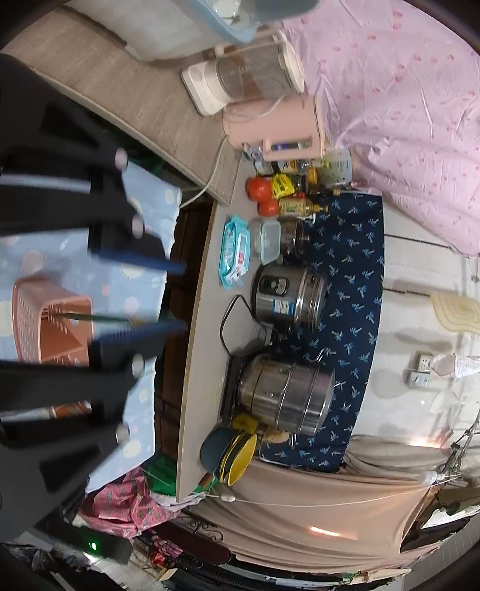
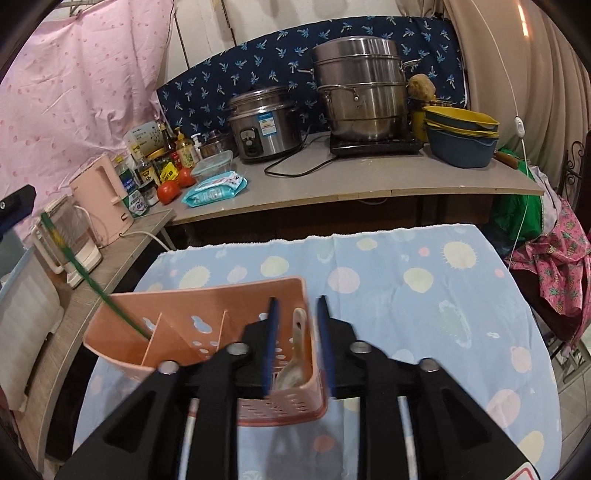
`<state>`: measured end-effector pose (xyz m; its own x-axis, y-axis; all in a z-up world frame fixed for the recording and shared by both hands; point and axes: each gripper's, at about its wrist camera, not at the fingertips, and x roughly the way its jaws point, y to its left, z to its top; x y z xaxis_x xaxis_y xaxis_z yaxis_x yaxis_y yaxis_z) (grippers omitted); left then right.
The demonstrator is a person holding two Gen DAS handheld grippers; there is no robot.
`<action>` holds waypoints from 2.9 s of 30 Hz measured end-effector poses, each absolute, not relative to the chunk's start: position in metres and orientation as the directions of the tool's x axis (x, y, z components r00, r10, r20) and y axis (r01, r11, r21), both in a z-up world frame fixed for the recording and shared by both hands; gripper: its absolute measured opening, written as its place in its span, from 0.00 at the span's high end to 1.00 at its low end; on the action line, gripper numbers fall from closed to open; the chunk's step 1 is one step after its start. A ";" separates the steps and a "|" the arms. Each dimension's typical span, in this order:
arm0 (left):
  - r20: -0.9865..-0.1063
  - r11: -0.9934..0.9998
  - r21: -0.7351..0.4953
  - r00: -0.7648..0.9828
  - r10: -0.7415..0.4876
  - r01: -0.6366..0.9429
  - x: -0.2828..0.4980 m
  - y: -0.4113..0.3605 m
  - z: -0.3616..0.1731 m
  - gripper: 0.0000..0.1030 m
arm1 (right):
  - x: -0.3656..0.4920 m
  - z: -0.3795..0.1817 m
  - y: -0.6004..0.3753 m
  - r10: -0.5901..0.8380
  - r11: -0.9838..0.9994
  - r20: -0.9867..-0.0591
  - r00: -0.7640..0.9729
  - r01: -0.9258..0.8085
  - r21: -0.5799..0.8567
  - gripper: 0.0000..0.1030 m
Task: Organize utensils
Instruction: 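Open both tools to drop chopstick and spoon into the pink basket, then move both open tools back over the remaining chopsticks, then grasp a dark red chopstick with left tool while right tool grasps another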
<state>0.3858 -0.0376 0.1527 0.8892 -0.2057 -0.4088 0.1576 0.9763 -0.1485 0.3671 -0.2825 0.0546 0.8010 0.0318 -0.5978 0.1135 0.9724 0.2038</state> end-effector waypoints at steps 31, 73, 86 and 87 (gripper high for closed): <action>-0.695 0.991 -0.097 0.705 -0.137 0.097 0.167 0.014 -0.006 0.53 | 0.111 -0.010 -0.259 -0.008 0.975 -0.707 0.707 0.164 0.152 0.64; -0.786 0.986 -0.089 0.599 -0.155 0.138 0.089 0.001 -0.069 0.54 | 0.045 -0.072 -0.219 0.058 0.973 -0.787 0.615 0.140 0.181 0.85; -0.788 0.987 -0.079 0.597 -0.150 0.143 0.090 -0.003 -0.072 0.63 | 0.046 -0.073 -0.220 0.057 0.974 -0.786 0.616 0.140 0.180 0.86; -0.788 0.986 -0.081 0.597 -0.152 0.145 0.090 -0.003 -0.072 0.67 | 0.046 -0.073 -0.220 0.057 0.974 -0.786 0.616 0.140 0.180 0.86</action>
<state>0.0903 -0.0026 -0.0723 0.5967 -0.1524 -0.7878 0.1447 0.9861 -0.0811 0.0462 -0.2196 -0.0727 0.6160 0.0567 -0.7857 0.1401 0.9736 0.1801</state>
